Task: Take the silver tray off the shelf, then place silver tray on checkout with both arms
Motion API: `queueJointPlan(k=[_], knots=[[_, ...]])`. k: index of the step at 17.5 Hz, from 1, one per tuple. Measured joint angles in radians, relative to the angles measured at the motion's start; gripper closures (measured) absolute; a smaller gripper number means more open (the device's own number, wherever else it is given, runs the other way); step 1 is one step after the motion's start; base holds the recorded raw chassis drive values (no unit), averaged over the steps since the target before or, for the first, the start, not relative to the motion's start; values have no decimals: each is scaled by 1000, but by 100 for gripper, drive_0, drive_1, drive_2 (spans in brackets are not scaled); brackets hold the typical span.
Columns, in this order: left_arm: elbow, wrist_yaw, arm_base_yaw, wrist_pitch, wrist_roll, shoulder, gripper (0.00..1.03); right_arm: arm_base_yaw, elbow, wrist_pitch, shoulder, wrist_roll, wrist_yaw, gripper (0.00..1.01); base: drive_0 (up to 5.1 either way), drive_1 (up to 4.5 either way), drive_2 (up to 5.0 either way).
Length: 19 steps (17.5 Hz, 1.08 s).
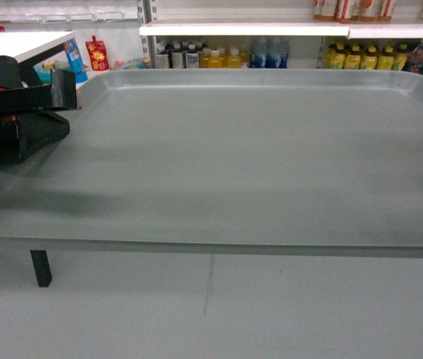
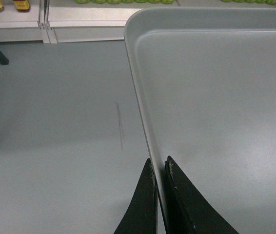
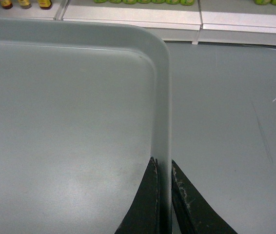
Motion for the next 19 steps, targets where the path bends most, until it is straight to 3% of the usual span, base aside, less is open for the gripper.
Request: queueJointPlan(k=[12,16,19], knots=[[-2,-1,0,-1,0,-7,100,0,-2,0,-6,0,0,98,15,-405,435],[-2,-1,0,-2,0,-7,100,0,-1,0,-6,0,0,98,0,0,0],[-2,-2,-3,2,-2,-6,100,-1,-1,-2,-6,0,0,98,-473,243,243]])
